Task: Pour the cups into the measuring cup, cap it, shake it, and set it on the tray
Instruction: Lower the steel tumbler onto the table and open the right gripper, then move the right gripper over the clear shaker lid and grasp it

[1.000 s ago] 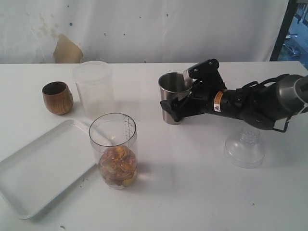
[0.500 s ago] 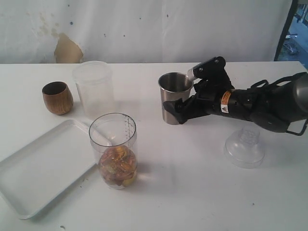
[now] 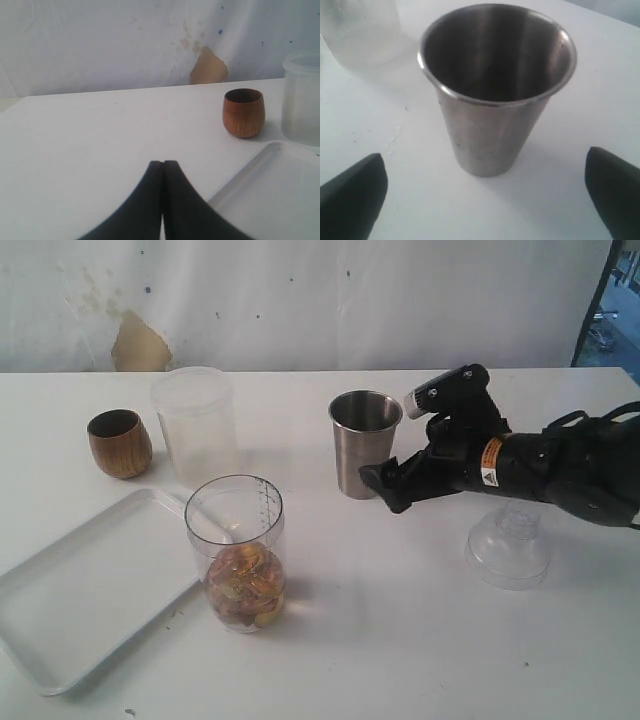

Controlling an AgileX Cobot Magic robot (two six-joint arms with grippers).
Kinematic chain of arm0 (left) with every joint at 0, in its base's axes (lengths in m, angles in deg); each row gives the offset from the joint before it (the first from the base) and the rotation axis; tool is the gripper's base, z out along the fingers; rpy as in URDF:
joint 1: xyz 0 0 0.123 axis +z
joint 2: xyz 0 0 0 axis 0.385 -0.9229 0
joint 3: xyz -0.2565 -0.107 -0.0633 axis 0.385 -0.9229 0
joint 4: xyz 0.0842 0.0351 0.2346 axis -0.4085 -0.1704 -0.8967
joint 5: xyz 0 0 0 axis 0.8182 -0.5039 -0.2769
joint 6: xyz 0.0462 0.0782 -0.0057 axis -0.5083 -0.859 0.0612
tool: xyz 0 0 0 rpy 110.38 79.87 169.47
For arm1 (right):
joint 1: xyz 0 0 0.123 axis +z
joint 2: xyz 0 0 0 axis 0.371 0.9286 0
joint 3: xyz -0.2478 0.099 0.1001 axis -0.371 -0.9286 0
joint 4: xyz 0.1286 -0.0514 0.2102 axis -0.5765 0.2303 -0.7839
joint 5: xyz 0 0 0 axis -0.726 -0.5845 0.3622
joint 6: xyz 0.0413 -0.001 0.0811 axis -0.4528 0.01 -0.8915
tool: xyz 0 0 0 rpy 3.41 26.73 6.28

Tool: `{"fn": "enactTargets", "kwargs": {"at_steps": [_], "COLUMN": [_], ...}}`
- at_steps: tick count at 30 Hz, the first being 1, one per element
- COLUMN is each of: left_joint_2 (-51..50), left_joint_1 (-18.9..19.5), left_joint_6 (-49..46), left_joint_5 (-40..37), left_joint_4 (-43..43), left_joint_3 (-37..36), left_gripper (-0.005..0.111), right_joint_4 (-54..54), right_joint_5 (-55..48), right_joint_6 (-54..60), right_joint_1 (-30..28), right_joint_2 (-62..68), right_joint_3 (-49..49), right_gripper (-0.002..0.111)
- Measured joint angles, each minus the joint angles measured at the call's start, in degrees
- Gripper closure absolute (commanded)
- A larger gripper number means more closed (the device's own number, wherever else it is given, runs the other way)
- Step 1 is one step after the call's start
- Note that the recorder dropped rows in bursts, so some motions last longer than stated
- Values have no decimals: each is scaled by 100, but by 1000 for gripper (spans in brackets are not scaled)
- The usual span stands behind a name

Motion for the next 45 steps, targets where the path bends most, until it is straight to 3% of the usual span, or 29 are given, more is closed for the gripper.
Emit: {"fn": "enactTargets", "kwargs": {"at_steps": [6,15,19,24,30,33,39,45], "left_joint_2": [0,0,0,0,0,0,0,0], "left_joint_1": [0,0,0,0,0,0,0,0], "left_joint_6": [0,0,0,0,0,0,0,0], "left_joint_5": [0,0,0,0,0,0,0,0], "left_joint_4": [0,0,0,0,0,0,0,0], "left_joint_3": [0,0,0,0,0,0,0,0], "left_gripper": [107,107,107,107,107,107,107,107], "right_joint_4": [0,-290,-916,-1785,-3319,-3516,-3368,-2806], "right_joint_5": [-1038,-4572,-5521,-6149,-6405,-6497,-6653,-6577], "right_joint_6": [-705,-1854,-1873,-1421,153,322,356,165], "right_joint_1": [0,-8,-21,102,374,397,397,397], "right_joint_2": [-778,-2246,-2765,-3001,-2838,-2647,-2225,-1850], "right_joint_3": [-9,-9,-9,-9,-9,-9,172,335], "right_gripper": [3,3,3,3,4,11,46,51]}}
